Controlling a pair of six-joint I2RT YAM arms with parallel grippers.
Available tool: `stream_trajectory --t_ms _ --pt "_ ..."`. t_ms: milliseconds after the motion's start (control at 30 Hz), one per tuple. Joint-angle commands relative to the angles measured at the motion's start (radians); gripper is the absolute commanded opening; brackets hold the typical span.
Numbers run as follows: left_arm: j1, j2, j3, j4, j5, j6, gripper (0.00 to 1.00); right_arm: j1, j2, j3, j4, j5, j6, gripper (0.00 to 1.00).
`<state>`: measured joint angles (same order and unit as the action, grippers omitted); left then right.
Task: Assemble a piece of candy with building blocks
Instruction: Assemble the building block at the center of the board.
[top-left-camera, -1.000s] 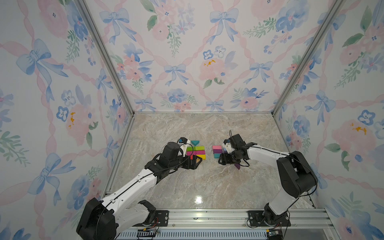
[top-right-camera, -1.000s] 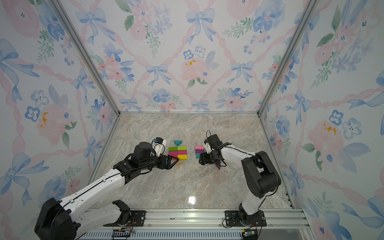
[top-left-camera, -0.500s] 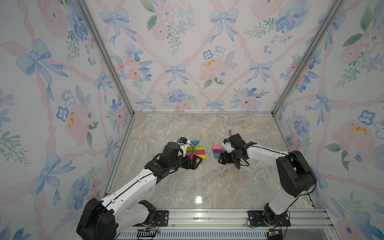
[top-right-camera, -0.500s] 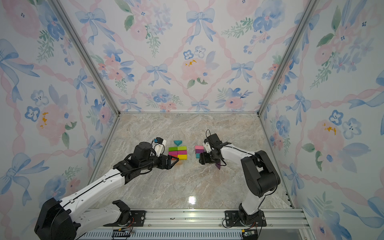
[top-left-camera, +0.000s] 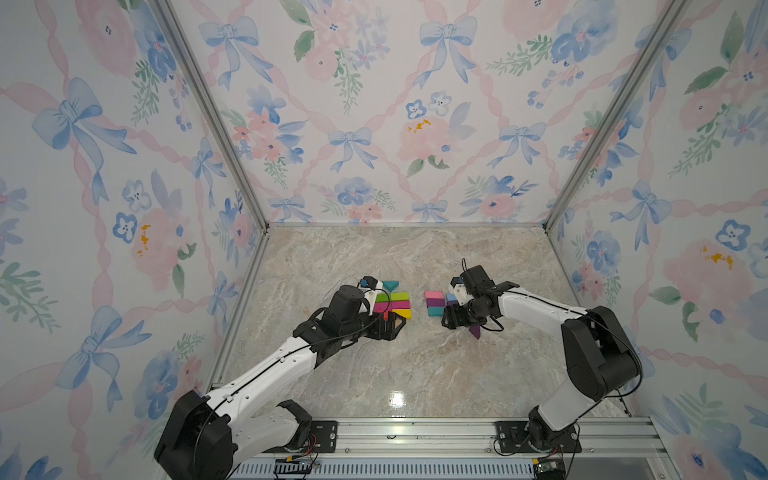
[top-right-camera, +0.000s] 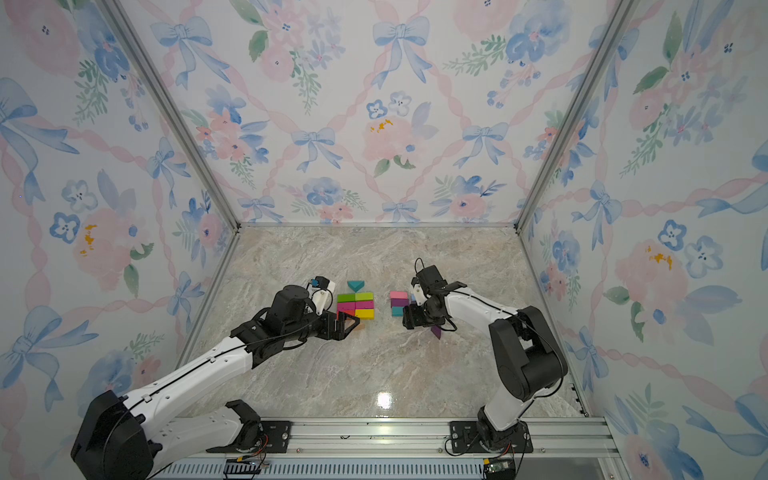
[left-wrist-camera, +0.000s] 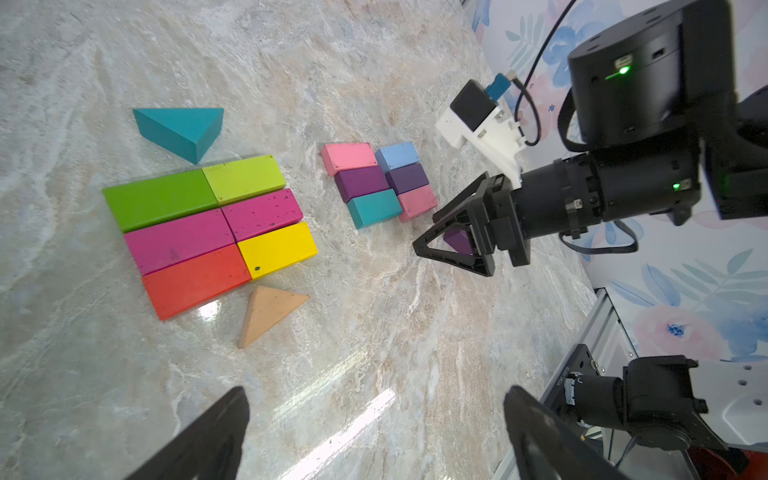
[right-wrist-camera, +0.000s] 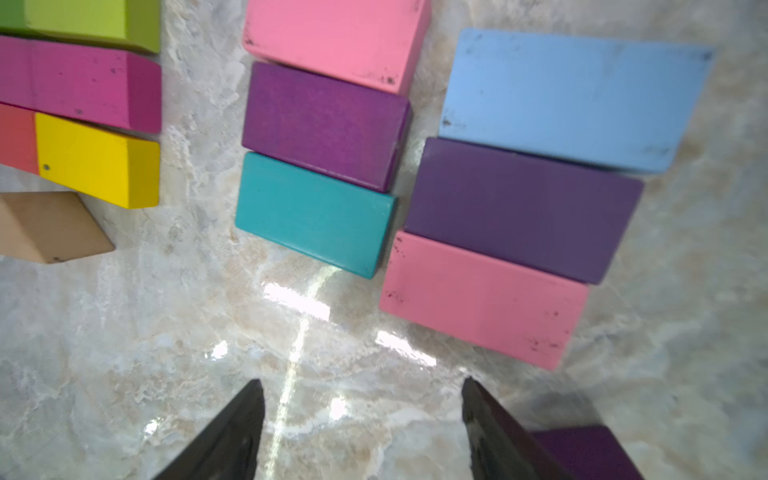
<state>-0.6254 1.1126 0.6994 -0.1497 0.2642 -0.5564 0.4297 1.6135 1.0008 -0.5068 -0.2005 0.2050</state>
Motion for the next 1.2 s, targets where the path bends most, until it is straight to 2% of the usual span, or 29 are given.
stream_trajectory --t_ms 0,100,200,400,567,800,1167 --pt "-0.046 0.022 0.051 0.023 -0.085 -0.055 0.98 -0.032 -0.169 0.014 -0.065 -0.003 -0.016 0.79" --pt "-0.121 0.051 0.075 0.073 -0.21 -0.136 0.98 -0.111 -0.302 -0.017 -0.054 -0.029 -0.001 0.85" --pt "-0.176 0.128 0.095 0.156 -0.284 -0.22 0.98 -0.202 -0.387 -0.059 -0.021 -0.072 0.007 0.9" --pt "-0.28 0.317 0.164 0.326 -0.469 -0.344 0.98 -0.282 -0.429 -0.097 -0.013 -0.15 0.004 0.99" --pt "-0.319 0.485 0.234 0.437 -0.551 -0.415 0.98 -0.301 -0.49 -0.14 0.018 -0.177 0.034 0.99" --pt "-0.337 0.673 0.343 0.503 -0.647 -0.473 0.98 -0.309 -0.555 -0.185 0.022 -0.2 0.046 0.99" --pt "-0.351 0.833 0.458 0.521 -0.787 -0.58 0.98 -0.34 -0.686 -0.281 0.019 -0.195 0.067 0.99"
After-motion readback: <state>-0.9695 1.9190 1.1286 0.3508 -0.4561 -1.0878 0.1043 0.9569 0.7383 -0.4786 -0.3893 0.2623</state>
